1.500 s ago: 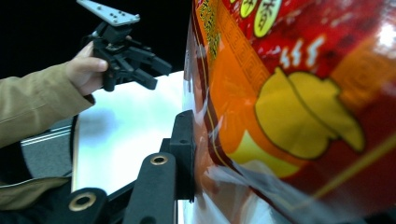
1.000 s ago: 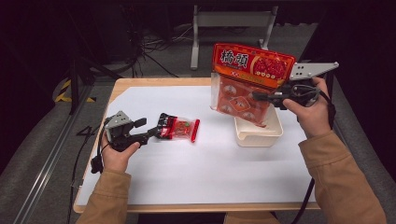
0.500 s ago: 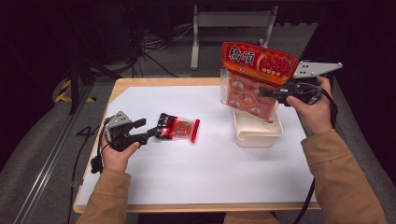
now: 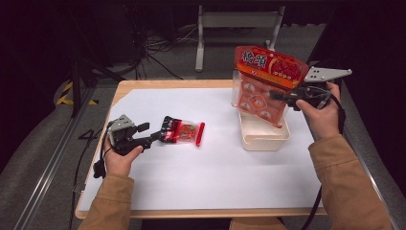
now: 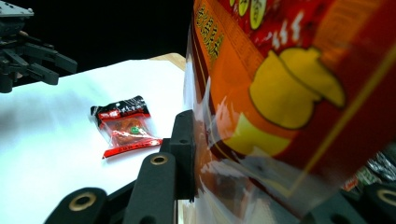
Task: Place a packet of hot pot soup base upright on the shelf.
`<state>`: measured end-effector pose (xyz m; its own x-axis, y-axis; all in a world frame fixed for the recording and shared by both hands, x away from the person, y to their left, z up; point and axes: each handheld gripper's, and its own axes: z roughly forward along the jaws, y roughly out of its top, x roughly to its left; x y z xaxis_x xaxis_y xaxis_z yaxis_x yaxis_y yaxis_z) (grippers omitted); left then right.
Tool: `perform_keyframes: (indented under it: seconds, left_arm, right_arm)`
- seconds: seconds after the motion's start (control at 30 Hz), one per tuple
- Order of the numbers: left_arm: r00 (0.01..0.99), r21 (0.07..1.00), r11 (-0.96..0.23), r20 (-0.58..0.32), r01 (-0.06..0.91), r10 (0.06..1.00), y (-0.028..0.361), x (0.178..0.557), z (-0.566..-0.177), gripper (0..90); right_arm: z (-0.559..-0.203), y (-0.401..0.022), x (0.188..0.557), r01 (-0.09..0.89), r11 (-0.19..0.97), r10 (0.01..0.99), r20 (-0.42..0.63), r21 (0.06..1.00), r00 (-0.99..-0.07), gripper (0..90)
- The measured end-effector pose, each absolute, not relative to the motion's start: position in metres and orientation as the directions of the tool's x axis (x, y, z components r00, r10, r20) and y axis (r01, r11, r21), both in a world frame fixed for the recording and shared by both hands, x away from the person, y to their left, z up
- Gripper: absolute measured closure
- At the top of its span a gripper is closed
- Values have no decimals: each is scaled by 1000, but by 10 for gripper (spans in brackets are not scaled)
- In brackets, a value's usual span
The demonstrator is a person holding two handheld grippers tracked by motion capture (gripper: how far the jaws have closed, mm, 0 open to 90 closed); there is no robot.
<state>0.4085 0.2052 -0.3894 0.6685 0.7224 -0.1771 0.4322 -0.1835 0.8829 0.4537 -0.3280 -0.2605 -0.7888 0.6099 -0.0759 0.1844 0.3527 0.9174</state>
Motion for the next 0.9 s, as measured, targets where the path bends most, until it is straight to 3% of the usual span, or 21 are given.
perform_keyframes:
  seconds: [0.9]
  left_arm:
    - [665, 876, -189, -181, 444, 724, 206, 410, -391, 365]
  right_arm:
    - [-300, -344, 464, 264, 337, 681, -40, 904, -732, 702]
